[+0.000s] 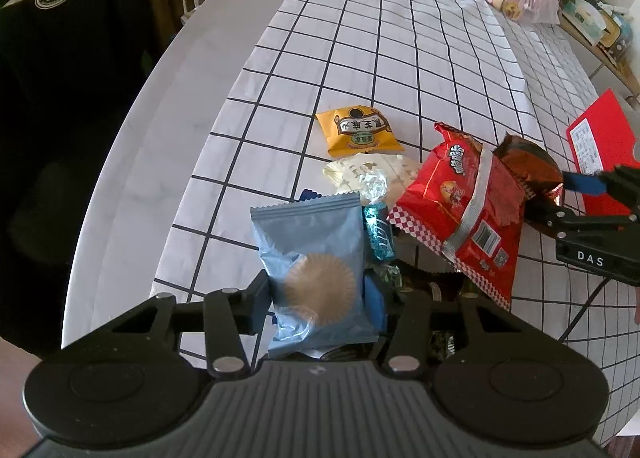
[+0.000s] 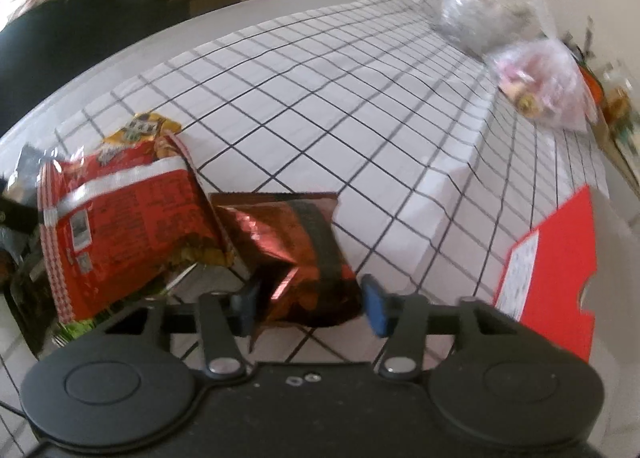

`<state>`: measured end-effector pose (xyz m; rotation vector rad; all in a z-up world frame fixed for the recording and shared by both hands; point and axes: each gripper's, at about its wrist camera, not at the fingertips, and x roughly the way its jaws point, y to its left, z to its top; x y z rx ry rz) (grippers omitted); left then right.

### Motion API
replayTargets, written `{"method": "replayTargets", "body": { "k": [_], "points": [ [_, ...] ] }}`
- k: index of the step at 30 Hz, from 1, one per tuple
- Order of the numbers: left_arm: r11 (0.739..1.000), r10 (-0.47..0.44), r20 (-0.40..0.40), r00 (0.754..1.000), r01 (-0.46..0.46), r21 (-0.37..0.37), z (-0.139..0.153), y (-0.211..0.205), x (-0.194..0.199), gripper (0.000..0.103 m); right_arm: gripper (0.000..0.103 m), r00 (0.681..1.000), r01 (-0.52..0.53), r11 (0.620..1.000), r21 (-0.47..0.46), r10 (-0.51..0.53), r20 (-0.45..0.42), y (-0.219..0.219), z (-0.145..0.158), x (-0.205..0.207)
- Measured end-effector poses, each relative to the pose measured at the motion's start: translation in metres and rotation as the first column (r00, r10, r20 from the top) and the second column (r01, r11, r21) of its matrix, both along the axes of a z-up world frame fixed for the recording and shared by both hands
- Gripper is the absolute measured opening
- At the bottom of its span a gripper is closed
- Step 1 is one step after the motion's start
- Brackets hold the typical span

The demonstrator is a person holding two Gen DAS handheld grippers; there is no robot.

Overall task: Organize snacks
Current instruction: 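Grasp the copper-brown bag with the right gripper while the left grasps blue cookie packet, then carry the copper-brown bag and blue packet over the box with both grippers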

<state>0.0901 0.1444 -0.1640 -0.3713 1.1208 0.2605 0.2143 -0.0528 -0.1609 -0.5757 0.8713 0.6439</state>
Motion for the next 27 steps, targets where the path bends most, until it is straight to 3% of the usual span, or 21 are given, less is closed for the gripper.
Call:
{"method": "replayTargets", "body": {
  "k": [11,27],
  "points": [
    [0.999,0.031,0.036,0.999,-0.031,-0.006,0.016,0.005,-0.012,0.047,0.046,0.982,0.189,0.972,0.137,-0.188,-0.017,-0.033,0.027,-0.032],
    [0.999,-0.033,0.147,0.989,0.038,-0.035,0.072,-0.017,-0.026,0.047,0.046,0.942,0.315,0.897,0.309,-0.335,0.013,-0.100,0.098,-0.078]
  ]
}}
